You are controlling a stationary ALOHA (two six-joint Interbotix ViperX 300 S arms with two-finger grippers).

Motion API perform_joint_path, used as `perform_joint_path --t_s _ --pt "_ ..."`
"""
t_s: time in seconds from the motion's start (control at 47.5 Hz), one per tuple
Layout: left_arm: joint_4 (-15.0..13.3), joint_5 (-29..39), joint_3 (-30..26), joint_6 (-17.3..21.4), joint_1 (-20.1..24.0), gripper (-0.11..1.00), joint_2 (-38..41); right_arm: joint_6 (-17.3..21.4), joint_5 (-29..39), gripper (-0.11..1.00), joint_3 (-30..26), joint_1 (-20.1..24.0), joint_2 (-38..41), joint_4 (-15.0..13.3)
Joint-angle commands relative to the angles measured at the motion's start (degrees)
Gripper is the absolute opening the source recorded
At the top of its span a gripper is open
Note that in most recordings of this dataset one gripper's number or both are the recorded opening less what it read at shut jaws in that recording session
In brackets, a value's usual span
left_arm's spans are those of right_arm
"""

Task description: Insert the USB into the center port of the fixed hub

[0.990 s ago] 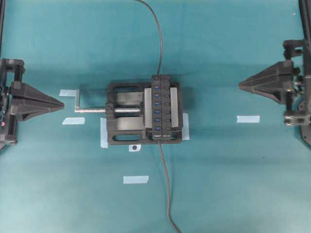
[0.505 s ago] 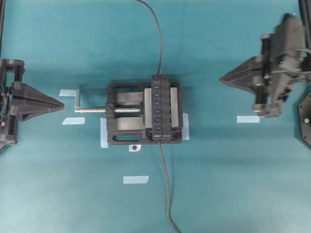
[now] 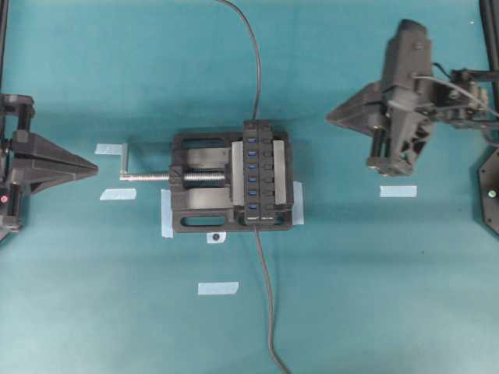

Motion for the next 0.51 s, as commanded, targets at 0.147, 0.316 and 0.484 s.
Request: perform_joint_path --t_s 0.147,0.316,0.484 --pt "0.09 0.35 -1.67 0.00 0.00 0.00 0.18 -0.44 -1.76 0.00 -3.69 -0.26 4.92 -1.93" --pt "0.09 0.35 -1.67 0.00 0.00 0.00 0.09 -0.44 -4.66 0.00 -4.75 -0.44 8.17 -2.20" --pt "0.18 0.44 -1.67 0.09 0.00 0.00 0.09 -0.53 -5.45 0.00 -6.42 -0.97 12.13 -2.20"
